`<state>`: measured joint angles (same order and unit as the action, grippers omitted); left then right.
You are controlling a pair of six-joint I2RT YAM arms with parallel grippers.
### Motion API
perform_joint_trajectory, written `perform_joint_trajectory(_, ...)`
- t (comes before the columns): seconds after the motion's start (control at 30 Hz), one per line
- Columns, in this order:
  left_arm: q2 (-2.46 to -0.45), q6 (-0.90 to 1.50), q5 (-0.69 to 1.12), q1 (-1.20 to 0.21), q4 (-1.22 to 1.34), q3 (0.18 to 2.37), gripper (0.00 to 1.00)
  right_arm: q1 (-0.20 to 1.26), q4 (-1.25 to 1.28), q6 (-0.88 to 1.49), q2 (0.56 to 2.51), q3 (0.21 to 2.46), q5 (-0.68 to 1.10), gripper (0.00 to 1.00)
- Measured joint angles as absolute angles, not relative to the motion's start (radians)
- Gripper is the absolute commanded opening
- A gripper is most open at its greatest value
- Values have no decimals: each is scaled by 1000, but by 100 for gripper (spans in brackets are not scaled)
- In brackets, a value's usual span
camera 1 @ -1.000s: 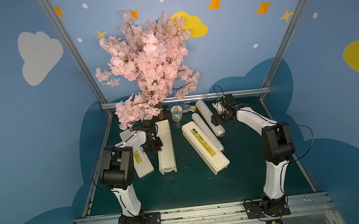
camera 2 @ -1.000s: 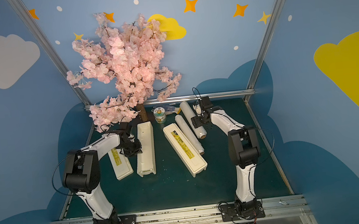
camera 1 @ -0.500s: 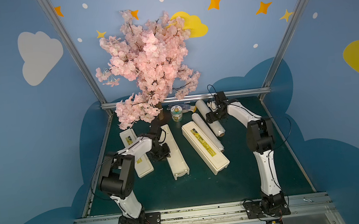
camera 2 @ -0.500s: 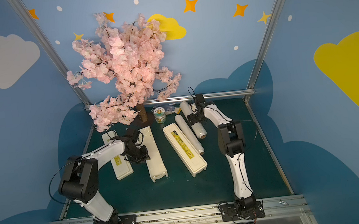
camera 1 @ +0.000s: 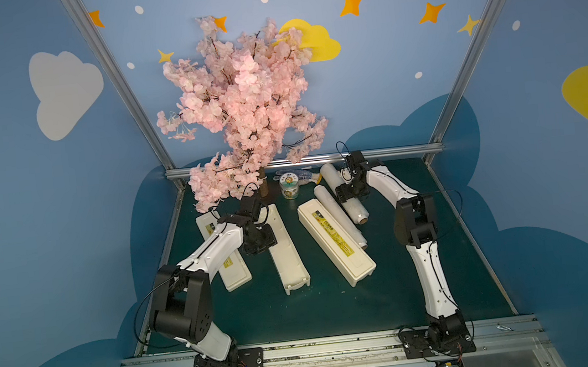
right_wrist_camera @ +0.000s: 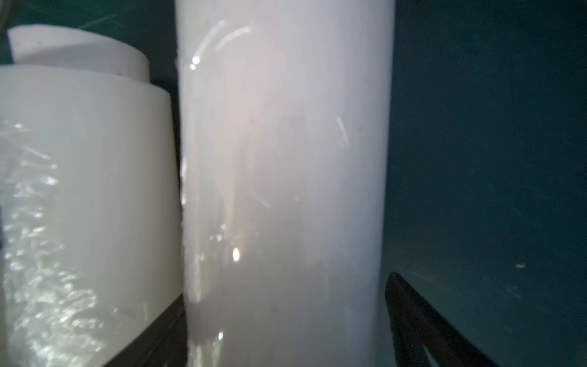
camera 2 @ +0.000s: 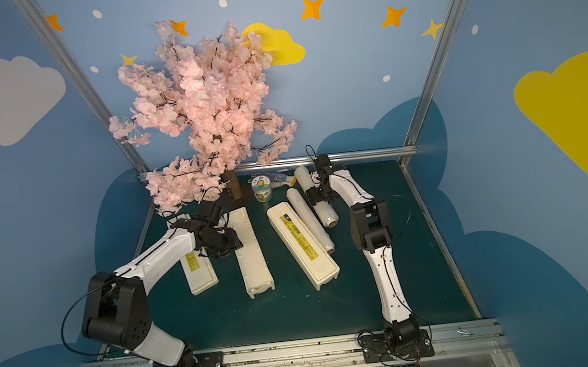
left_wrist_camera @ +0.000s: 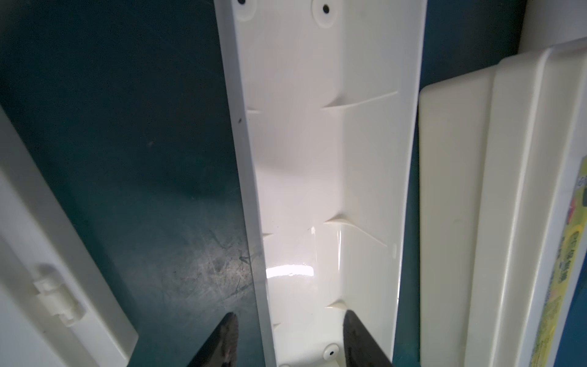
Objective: Put plastic wrap rolls into dispensers
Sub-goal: Pick up the plastic wrap from the center of the board.
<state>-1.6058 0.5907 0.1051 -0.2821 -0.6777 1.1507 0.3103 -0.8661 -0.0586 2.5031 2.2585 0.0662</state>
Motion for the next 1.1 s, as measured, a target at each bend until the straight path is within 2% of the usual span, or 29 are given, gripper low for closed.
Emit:
perform_joint_trajectory(0.1, -1602, 567, 78, -282, -690, 1167, 56, 312, -873, -59, 2521, 2277, 56, 84)
perform_joint_trajectory(0.27, -1589, 525, 46, -281, -716, 1200, 56, 318, -916, -59, 2588, 2384, 55, 74)
perform_joint_trajectory(0.37, -1589, 503, 28, -277, -726, 1224, 56, 321, -944, -59, 2618, 2442, 59, 61)
perform_joint_trajectory(0.5, -1573, 479, 15, -256, -741, 1232, 56, 320, -954, -60, 2624, 2453, 68, 36)
perform_joint_trajectory(0.7, -1525, 450, 16, -199, -746, 1230, 56, 322, -946, -59, 2615, 2439, 43, 18)
perform_joint_trajectory(0.9, -1490, 422, 35, -151, -724, 1206, 56, 322, -941, -57, 2542, 2337, 11, 10)
perform_joint_trajectory(1.1, -1481, 402, 78, -101, -686, 1174, 56, 321, -962, -51, 2441, 2289, -14, 8)
